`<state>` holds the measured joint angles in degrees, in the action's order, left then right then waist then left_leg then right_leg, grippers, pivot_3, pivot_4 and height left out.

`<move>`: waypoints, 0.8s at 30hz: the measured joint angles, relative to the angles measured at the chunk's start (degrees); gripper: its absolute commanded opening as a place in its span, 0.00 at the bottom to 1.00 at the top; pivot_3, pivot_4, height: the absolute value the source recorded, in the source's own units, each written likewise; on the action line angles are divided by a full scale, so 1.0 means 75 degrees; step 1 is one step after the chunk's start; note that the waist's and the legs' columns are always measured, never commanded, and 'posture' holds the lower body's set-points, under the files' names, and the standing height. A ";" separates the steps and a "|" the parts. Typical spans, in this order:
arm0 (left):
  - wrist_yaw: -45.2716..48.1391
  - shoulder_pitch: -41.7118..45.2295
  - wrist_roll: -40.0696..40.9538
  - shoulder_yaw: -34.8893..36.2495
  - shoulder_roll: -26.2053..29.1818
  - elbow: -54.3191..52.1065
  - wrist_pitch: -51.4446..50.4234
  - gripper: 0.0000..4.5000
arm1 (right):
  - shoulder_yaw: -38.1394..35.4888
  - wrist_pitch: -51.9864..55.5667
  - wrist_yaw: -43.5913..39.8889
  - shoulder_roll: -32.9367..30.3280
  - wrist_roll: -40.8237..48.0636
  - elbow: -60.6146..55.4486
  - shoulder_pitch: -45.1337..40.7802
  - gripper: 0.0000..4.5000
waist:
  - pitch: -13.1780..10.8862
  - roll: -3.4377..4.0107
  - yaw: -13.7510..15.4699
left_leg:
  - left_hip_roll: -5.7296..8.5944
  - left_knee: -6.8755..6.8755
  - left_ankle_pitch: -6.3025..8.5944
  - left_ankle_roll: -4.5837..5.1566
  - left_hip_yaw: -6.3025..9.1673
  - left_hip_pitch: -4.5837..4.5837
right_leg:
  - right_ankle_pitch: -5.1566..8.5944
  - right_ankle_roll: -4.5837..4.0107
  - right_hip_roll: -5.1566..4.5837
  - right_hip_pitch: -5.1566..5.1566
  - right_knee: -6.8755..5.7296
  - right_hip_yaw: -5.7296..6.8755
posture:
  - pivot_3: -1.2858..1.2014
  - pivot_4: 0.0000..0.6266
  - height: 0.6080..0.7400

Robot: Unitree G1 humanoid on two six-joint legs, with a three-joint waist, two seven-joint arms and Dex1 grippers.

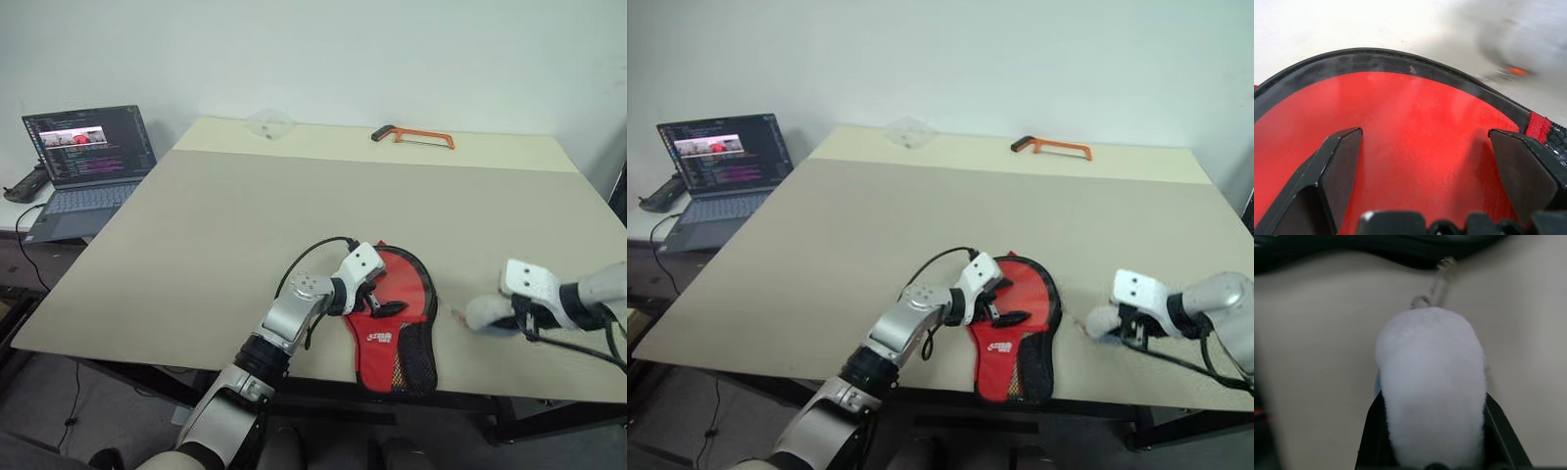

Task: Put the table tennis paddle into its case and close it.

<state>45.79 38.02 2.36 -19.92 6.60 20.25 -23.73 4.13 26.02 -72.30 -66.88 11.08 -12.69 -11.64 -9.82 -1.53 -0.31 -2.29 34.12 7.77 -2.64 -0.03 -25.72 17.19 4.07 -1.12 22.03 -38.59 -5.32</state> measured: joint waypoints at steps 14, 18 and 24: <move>0.0046 0.0201 -0.0152 -0.0163 -0.0044 0.0311 0.0066 1.00 | -0.0299 0.0689 -0.0587 -0.0254 0.1957 -0.3377 0.2399 0.14 | 0.0011 -0.0027 0.0008 | -0.0001 0.0028 0.0002 -0.0003 0.0013 0.0012 | 0.0009 -0.0018 -0.0007 -0.0033 0.0028 0.0014 | 0.52 0.24 1.00; 0.0156 0.0337 -0.0195 -0.0212 -0.0037 0.0460 0.0077 1.00 | -0.0193 0.0673 -0.0586 -0.0250 0.1992 -0.3693 0.2780 0.14 | 0.0017 -0.0023 0.0012 | -0.0002 0.0024 0.0004 -0.0003 0.0029 0.0021 | 0.0003 -0.0019 -0.0007 -0.0036 0.0073 0.0032 | 0.52 0.24 1.00; 0.0318 0.0470 -0.0264 -0.0283 0.0023 0.0625 0.0157 1.00 | 0.0719 0.0247 -0.0709 -0.0262 0.1836 -0.4359 0.3505 0.14 | 0.0039 -0.0051 0.0006 | -0.0006 0.0023 0.0017 -0.0008 0.0028 0.0021 | 0.0002 -0.0016 -0.0007 -0.0047 0.0093 0.0032 | 0.52 0.24 1.00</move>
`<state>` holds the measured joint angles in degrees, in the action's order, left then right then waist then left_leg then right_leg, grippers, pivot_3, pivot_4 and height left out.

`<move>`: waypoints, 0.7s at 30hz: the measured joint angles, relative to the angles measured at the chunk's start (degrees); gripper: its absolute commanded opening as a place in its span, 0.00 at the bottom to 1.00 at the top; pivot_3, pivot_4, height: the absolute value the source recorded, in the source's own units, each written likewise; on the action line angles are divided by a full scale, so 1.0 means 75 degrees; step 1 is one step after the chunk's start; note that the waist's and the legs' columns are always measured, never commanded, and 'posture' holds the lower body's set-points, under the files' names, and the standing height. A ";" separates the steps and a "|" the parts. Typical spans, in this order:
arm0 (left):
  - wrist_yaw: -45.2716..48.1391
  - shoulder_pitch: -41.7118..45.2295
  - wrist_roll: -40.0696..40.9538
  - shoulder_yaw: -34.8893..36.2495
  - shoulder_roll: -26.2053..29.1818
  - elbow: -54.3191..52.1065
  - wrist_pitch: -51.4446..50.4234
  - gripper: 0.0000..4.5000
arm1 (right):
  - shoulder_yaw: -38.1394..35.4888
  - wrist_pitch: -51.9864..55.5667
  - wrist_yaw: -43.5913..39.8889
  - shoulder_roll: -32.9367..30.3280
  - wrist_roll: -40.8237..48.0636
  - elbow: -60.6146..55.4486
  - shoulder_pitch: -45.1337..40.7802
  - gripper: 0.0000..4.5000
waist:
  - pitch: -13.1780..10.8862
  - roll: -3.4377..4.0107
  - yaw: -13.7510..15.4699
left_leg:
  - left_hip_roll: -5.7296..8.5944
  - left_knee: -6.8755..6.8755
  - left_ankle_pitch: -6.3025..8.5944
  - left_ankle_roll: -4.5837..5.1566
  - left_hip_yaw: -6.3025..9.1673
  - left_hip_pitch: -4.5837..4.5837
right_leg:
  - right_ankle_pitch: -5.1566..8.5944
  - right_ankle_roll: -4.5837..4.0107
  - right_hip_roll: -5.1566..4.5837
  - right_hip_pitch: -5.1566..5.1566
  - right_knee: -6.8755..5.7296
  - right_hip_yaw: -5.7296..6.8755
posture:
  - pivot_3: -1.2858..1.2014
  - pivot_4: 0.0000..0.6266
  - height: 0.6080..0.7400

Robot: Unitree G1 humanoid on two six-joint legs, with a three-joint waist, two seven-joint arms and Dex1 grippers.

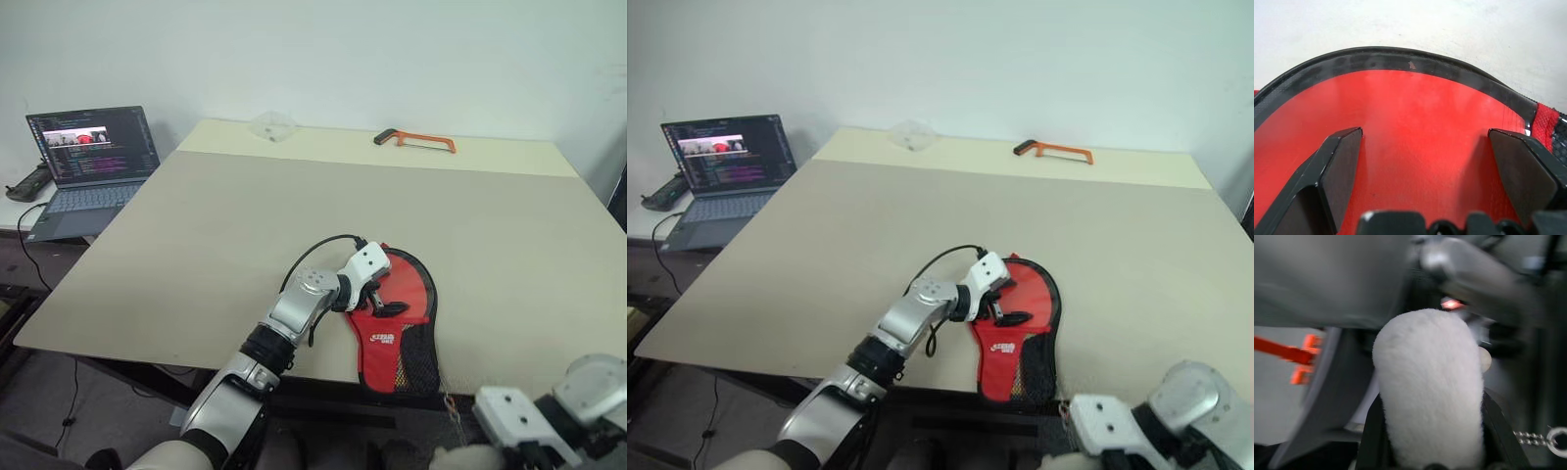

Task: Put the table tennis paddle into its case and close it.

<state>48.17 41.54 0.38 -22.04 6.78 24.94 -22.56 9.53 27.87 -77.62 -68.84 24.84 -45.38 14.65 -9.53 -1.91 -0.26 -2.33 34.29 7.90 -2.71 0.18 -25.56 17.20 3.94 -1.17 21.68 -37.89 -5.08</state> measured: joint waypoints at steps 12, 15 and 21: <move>-0.0120 0.0255 -0.0050 0.0095 -0.0111 0.0565 0.0254 1.00 | 0.0051 0.0020 0.0454 0.0704 -0.0174 0.1454 -0.1179 0.14 | 0.0008 -0.0030 -0.0025 | -0.0003 0.0016 0.0004 -0.0006 -0.0004 0.0026 | -0.0017 -0.0004 -0.0002 -0.0030 0.0002 -0.0003 | 0.52 0.24 1.00; -0.0087 0.0200 -0.0030 0.0157 -0.0117 0.0566 0.0411 1.00 | -0.0833 0.0038 0.0700 0.0763 -0.0055 0.2246 -0.1840 0.14 | 0.0005 -0.0033 -0.0048 | -0.0010 0.0014 0.0024 -0.0039 -0.0008 0.0048 | -0.0025 -0.0009 -0.0003 -0.0042 0.0003 -0.0002 | 0.52 0.24 1.00; 0.0480 -0.0288 0.0272 0.0316 0.0148 -0.0021 0.0781 1.00 | -0.0965 0.0069 0.0847 0.0784 -0.0213 0.3126 -0.2420 0.33 | 0.0003 -0.0024 -0.0095 | -0.0018 -0.0040 -0.0001 0.0001 -0.0029 0.0028 | -0.0024 -0.0016 0.0007 -0.0039 0.0006 -0.0013 | 0.52 0.24 1.00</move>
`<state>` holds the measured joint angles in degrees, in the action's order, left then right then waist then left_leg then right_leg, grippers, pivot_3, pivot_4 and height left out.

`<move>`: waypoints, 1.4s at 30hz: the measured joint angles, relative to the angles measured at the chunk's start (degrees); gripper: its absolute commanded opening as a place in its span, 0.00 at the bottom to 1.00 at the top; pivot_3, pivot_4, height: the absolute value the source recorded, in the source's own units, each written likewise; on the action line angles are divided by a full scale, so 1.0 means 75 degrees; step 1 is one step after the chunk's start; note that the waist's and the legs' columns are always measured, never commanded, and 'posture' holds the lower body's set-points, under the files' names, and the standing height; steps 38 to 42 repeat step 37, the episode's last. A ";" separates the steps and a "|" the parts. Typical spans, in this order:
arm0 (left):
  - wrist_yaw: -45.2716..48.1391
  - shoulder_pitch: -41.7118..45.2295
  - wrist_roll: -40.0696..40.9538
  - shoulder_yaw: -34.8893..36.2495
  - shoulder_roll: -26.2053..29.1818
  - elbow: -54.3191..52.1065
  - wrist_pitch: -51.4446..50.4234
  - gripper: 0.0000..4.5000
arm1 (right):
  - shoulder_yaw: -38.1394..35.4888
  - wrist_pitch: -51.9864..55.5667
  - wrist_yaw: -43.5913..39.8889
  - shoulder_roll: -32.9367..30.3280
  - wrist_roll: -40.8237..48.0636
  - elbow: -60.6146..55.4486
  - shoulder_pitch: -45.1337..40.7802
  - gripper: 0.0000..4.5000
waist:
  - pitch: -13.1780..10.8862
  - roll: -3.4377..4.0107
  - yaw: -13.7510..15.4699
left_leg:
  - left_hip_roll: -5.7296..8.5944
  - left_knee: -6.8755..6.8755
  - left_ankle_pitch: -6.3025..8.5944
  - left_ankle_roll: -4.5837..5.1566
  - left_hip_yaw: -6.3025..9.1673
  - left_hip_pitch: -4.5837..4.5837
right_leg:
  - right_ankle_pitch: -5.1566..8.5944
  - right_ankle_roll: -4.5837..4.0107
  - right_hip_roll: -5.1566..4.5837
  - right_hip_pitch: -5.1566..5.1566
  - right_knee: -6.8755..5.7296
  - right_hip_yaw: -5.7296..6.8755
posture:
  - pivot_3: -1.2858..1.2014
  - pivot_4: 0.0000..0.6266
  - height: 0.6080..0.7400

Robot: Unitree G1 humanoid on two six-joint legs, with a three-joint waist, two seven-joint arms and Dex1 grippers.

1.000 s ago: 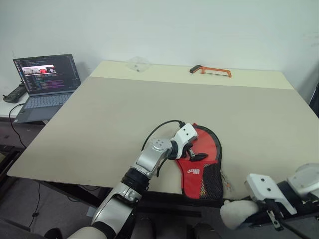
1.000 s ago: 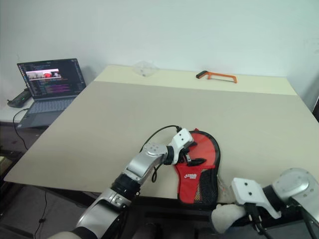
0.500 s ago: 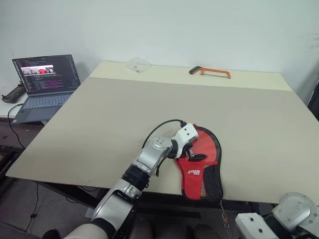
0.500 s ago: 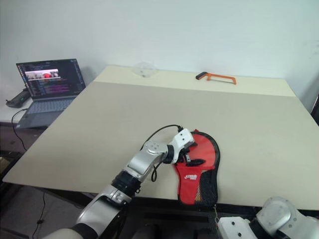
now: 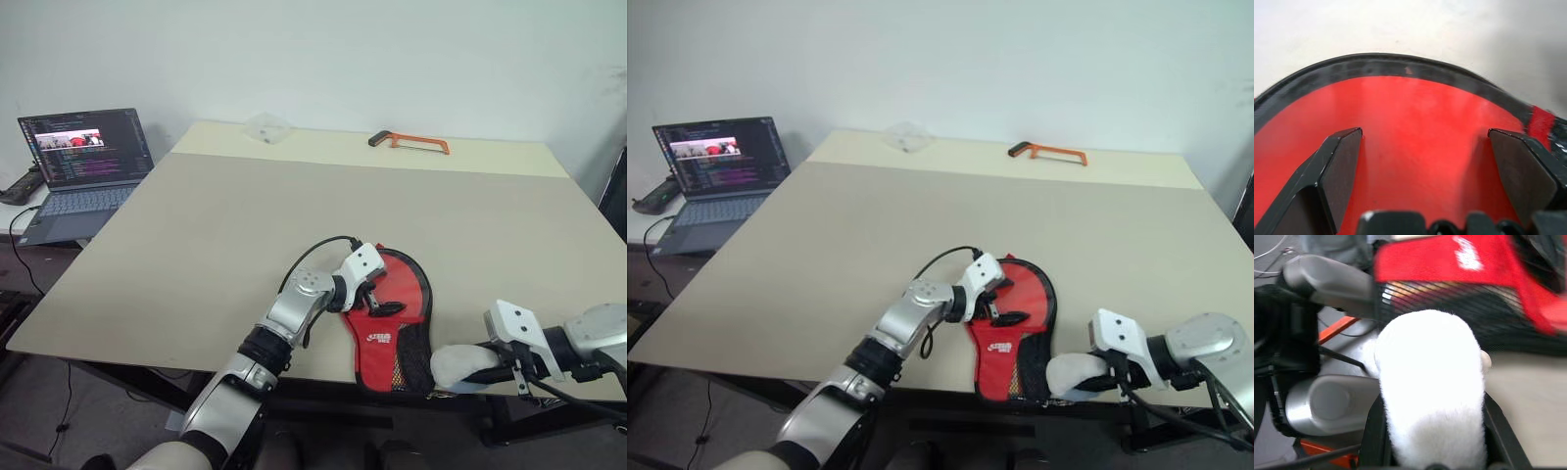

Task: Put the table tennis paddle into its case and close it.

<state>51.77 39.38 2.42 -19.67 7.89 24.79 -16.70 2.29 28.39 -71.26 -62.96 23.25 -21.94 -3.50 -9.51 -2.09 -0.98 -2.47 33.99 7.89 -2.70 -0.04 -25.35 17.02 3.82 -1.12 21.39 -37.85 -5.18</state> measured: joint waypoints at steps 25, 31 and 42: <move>0.4059 -0.1867 0.2963 0.3696 0.6970 -0.3268 -0.1036 1.00 | -0.5969 0.1656 -0.1325 -0.0508 0.1261 0.0255 0.2148 1.00 | -0.0072 0.0034 -0.0102 | -0.0025 0.0001 0.0009 -0.0009 0.0000 -0.0035 | 0.0036 -0.0018 0.0005 0.0046 -0.0025 0.0015 | 0.52 0.24 1.00; 0.3999 -0.2553 0.2921 0.3936 0.7324 -0.2851 -0.1009 1.00 | -0.6816 0.2123 -0.1316 -0.0179 0.1475 -0.0212 0.2717 1.00 | -0.0078 0.0024 -0.0103 | -0.0042 0.0003 0.0019 -0.0024 -0.0017 -0.0004 | 0.0031 -0.0027 -0.0021 0.0056 -0.0020 0.0006 | 0.52 0.24 1.00; 0.3753 -0.2818 0.2929 0.3936 0.7314 -0.3171 -0.1114 1.00 | -0.6723 0.2332 -0.1134 -0.0167 0.1721 -0.0496 0.2675 1.00 | -0.0080 0.0022 -0.0101 | -0.0046 -0.0003 0.0013 -0.0010 -0.0035 -0.0011 | 0.0022 -0.0044 -0.0029 0.0054 -0.0011 -0.0003 | 0.52 0.24 1.00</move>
